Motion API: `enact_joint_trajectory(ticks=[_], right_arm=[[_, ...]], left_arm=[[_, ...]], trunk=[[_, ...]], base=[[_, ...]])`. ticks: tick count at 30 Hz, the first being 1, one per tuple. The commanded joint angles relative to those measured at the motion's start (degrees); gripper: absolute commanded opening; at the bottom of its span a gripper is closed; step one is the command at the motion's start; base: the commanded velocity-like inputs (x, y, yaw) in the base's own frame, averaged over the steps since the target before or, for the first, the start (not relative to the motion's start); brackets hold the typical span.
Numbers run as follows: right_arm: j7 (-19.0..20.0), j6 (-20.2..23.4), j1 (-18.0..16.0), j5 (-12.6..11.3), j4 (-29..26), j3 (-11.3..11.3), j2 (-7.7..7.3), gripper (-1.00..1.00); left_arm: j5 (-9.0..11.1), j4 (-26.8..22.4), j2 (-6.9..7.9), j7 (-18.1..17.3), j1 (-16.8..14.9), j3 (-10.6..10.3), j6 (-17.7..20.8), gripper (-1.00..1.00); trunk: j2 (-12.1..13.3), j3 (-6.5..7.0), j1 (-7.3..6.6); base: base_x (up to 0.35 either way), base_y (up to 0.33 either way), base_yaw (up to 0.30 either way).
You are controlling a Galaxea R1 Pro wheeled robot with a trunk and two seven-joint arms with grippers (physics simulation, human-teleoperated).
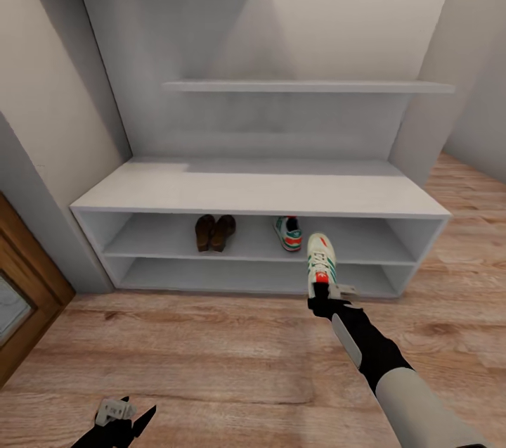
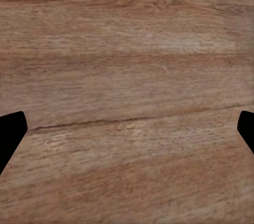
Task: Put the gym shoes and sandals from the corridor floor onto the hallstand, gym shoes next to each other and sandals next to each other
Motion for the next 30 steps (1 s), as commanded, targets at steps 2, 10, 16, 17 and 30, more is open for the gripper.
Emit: enact_joint_trajectory(ticks=[2, 10, 16, 17, 30], right_arm=[[-0.6, 0.2, 0.0, -0.6, -0.1, 0.4, -0.10, -1.00], [-0.5, 0.2, 0.0, -0.6, -0.2, 0.4, -0.16, -1.00], [-0.6, 0.2, 0.0, -0.7, -0.2, 0.3, -0.17, -1.00], [-0.6, 0.2, 0.0, -0.7, -0.2, 0.3, -0.17, -1.00], [-0.6, 0.2, 0.0, -0.7, -0.2, 0.3, -0.17, -1.00]], left_arm=[[-0.4, 0.0, -0.02, -0.3, 0.0, 0.4, -0.2, 1.00], [-0.4, 0.0, -0.01, -0.2, 0.0, 0.4, -0.2, 1.00], [-0.4, 0.1, -0.01, -0.2, 0.0, 0.4, -0.2, 1.00], [-0.4, 0.1, -0.01, -0.2, 0.0, 0.4, -0.2, 1.00], [-0.4, 0.1, 0.07, -0.2, 0.0, 0.4, -0.2, 1.00]], trunk=[[0.0, -0.07, -0.01], [0.0, -0.09, -0.01], [0.0, -0.09, -0.01], [0.0, -0.09, -0.01], [0.0, -0.09, -0.01]], base=[[0.110, -0.008, 0.021], [0.167, -0.035, 0.004], [0.071, -0.004, 0.000], [0.242, -0.001, 0.000], [0.196, 0.000, 0.000]])
